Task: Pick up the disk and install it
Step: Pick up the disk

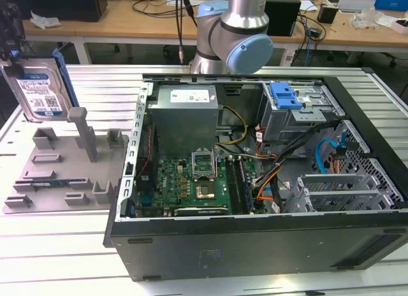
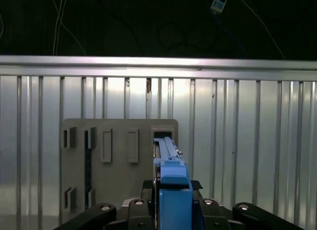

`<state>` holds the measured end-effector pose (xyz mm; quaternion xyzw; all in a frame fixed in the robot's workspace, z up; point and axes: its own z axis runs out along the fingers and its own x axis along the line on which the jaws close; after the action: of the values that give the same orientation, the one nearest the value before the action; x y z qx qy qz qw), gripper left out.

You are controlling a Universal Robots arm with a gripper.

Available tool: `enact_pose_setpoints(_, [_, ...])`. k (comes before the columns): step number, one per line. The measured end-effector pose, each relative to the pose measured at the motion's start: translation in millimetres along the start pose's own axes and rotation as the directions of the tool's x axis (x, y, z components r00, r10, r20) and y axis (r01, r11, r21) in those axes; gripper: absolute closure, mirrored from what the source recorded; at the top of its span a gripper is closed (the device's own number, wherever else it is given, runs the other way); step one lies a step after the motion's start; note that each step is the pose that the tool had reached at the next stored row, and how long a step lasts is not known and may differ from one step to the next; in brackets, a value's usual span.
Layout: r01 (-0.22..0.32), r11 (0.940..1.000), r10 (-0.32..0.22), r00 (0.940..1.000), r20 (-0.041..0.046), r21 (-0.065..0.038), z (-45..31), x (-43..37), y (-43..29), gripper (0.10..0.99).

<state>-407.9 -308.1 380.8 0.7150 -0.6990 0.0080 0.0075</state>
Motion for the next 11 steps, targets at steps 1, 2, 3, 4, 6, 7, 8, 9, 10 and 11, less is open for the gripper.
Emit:
enact_pose_setpoints(1, [0.000, 1.0000, 0.000, 1.0000, 0.0000, 0.000, -4.0, 0.1, 0.0, 0.718])
enact_pose_setpoints(2, [0.000, 1.0000, 0.000, 1.0000, 0.0000, 0.000, -7.1, 0.2, 0.0, 0.718])
enact_pose_setpoints(3, [0.000, 1.0000, 0.000, 1.0000, 0.0000, 0.000, -12.1, 0.4, 0.0, 0.718])
enact_pose_setpoints(4, [0.000, 1.0000, 0.000, 1.0000, 0.0000, 0.000, -16.6, 0.5, 0.0, 0.718])
enact_pose_setpoints(6, [0.000, 1.0000, 0.000, 1.0000, 0.0000, 0.000, -23.8, 0.9, 0.0, 0.718])
enact_pose_setpoints(7, [0.000, 1.0000, 0.000, 1.0000, 0.0000, 0.000, -27.1, 1.0, 0.0, 0.718])
enact_pose_setpoints(8, [0.000, 1.0000, 0.000, 1.0000, 0.0000, 0.000, -31.0, 1.2, 0.0, 0.718])
enact_pose_setpoints(9, [0.000, 1.0000, 0.000, 1.0000, 0.0000, 0.000, -33.9, 1.3, 0.0, 0.718])
enact_pose_setpoints(10, [0.000, 1.0000, 0.000, 1.0000, 0.0000, 0.000, -37.9, 1.4, 0.0, 0.718])
enact_pose_setpoints(11, [0.000, 1.0000, 0.000, 1.0000, 0.0000, 0.000, -41.0, 1.6, 0.0, 0.718])
